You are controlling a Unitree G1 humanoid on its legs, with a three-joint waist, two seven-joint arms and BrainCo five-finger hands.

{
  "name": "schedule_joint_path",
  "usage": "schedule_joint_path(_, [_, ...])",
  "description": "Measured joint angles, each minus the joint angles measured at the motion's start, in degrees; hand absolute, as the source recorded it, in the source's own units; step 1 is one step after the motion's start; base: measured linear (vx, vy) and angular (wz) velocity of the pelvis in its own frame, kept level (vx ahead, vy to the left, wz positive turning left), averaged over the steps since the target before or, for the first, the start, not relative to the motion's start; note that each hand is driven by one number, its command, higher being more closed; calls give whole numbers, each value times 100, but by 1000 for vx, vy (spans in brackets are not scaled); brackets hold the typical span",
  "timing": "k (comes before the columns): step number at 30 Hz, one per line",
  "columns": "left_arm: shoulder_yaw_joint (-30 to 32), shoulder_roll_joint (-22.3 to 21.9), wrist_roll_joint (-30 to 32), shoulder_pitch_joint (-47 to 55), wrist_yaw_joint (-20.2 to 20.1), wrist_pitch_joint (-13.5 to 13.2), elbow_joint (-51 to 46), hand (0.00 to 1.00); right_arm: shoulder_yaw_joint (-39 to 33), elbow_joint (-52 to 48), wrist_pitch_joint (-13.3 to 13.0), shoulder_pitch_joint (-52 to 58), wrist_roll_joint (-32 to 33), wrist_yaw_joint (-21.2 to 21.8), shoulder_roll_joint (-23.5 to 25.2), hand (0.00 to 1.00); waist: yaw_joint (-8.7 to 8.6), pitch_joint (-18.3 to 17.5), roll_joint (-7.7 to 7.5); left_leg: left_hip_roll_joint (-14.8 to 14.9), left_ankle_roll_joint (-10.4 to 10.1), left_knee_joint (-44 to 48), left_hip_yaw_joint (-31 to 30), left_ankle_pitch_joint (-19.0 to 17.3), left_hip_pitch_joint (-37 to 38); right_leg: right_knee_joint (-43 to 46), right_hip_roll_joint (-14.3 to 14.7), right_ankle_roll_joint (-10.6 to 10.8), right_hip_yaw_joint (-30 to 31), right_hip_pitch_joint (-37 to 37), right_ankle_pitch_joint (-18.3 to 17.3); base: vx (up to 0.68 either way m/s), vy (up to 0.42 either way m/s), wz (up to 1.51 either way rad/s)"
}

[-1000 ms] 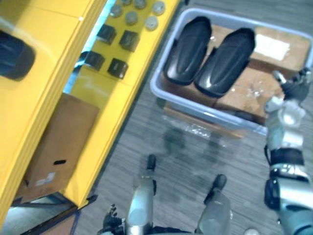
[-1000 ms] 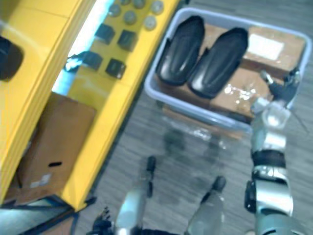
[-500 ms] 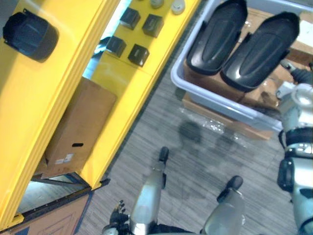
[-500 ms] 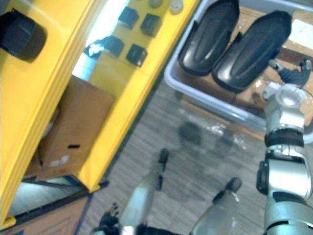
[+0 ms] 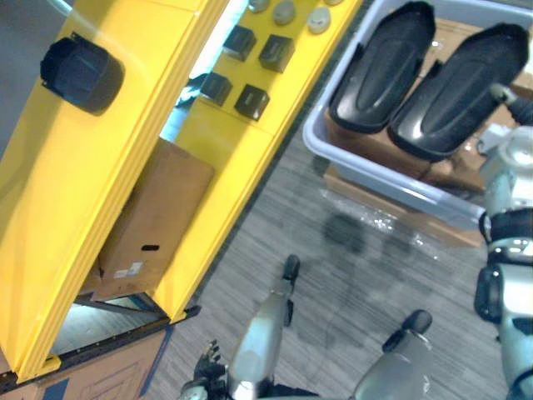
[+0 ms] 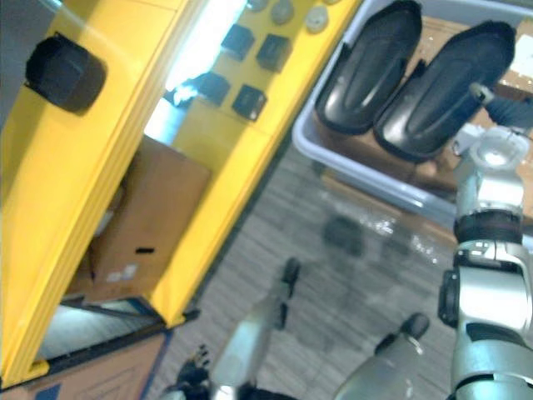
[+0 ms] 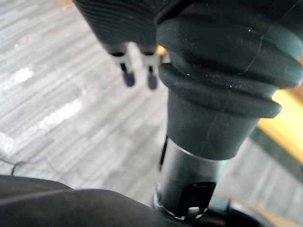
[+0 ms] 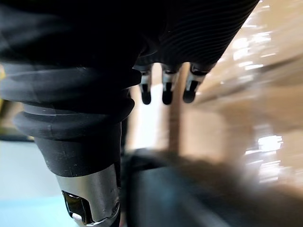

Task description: Walk over and take plastic housings, then place them on the shelf

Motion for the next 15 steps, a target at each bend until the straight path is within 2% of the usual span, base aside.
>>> schedule_joint_path(4, [-62,-17,-199,-75,-63,-11,142,0,173,424,131,-304,-76,-191,-224,0,121,-65,89,-4,0,9,-21,-1,-24,-2,0,-2,-29,9,-2,-14,1,2])
schedule_joint_path(5, [-67,-41,-204,-109,-101,-12,165,0,239,523,185,-339,-86,-219,-281,100,162,-94,128,-8,0,20,-30,-1,-49,-2,-2,-4,-40,1,-6,-44,6,5])
schedule_joint_path(9, [-121,-89,-380,-133,-173,-78,246,0,454,746,323,-433,-135,-275,-507,100,255,-158,212,-46,10,47,-68,-11,-90,23,-39,-27,-64,-11,-73,-43,12,6])
schedule_joint_path(12, [-277,-84,-418,-227,-224,-78,282,0,640,813,770,-453,-466,-252,-790,100,339,-261,347,-55,11,198,-177,-56,-278,28,-39,-31,-193,-46,-117,-39,15,13])
schedule_joint_path(14, [-282,-89,-426,-234,-234,-78,293,0,726,884,1001,-473,-473,-252,-949,100,387,-265,351,-56,11,196,-179,-56,-299,34,-39,-30,-192,-74,-118,-12,7,3])
schedule_joint_path(15, [-283,-88,-428,-236,-238,-78,295,0,771,958,1199,-528,-482,-248,-1017,100,402,-265,351,-58,11,201,-183,-56,-297,37,-39,-23,-196,-66,-122,0,0,0])
